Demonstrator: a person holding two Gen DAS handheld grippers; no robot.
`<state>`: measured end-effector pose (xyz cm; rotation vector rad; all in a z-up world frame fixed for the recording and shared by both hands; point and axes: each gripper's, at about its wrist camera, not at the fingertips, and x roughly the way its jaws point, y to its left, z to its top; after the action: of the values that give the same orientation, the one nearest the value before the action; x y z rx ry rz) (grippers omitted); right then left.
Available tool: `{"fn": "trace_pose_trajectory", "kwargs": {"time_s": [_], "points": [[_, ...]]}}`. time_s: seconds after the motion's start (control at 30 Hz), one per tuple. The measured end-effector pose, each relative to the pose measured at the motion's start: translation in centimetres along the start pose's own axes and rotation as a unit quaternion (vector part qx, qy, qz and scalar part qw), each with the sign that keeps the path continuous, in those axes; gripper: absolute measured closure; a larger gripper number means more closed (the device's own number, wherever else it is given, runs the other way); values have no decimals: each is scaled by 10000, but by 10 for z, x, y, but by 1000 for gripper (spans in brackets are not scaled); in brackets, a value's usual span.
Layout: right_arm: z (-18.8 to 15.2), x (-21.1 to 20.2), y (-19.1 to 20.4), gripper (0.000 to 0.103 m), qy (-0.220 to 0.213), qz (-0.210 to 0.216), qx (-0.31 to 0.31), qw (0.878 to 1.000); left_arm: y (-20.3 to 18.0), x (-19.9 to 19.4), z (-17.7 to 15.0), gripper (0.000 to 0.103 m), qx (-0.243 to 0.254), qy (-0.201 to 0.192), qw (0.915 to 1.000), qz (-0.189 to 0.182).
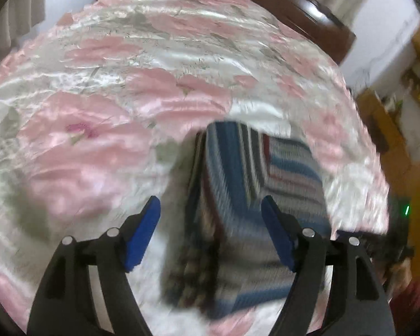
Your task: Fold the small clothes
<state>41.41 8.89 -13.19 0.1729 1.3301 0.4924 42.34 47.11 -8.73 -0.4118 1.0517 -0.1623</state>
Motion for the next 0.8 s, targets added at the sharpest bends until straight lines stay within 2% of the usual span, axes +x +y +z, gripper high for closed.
{"fn": "trace_pose_trajectory", "kwargs": {"time_s": [0.07, 0.17, 0.23, 0.27, 0.3, 0.33, 0.4, 0.5, 0.53, 0.63, 0.73, 0.77, 0.8], "points": [[9, 3, 1, 35, -30, -11, 0, 10000, -5, 32, 19, 29, -185, 378, 9991, -58], [23, 5, -3, 35, -132, 37, 10, 9999, -7, 67, 31, 29, -363, 605, 9974, 176], [26, 7, -8, 35, -153, 26, -38, 9999, -5, 85, 35, 35, -564, 771, 9954, 66], [28, 12, -3, 35, -169, 10, -48, 9998, -4, 92, 35, 46, -662, 821, 9944, -108], [28, 11, -5, 35, -186, 26, -44, 9998, -5, 94, 34, 64, -708, 861, 9935, -210], [27, 11, -6, 35, -197, 42, -38, 9998, -6, 98, 34, 68, -755, 951, 9920, -338], [28, 13, -7, 35, -242, 65, -65, 9997, -8, 97, 34, 90, -680, 887, 9932, -315], [27, 15, -7, 35, -285, 156, -22, 9995, -3, 86, 38, 92, -655, 662, 9951, -340], [27, 16, -7, 35, -282, 190, 2, 9994, 3, 84, 38, 92, -617, 620, 9959, -213], [28, 18, -4, 34, -279, 244, -7, 9993, 26, 101, 27, 91, -811, 949, 9922, -3], [28, 15, 0, 34, -280, 166, -31, 9995, 21, 100, 23, 90, -567, 870, 9946, 15], [27, 11, 1, 34, -278, 141, -63, 9995, 18, 95, 25, 86, -530, 834, 9951, -54], [25, 8, 1, 34, -278, 149, -85, 9995, 16, 87, 25, 75, -517, 802, 9954, -120]]}}
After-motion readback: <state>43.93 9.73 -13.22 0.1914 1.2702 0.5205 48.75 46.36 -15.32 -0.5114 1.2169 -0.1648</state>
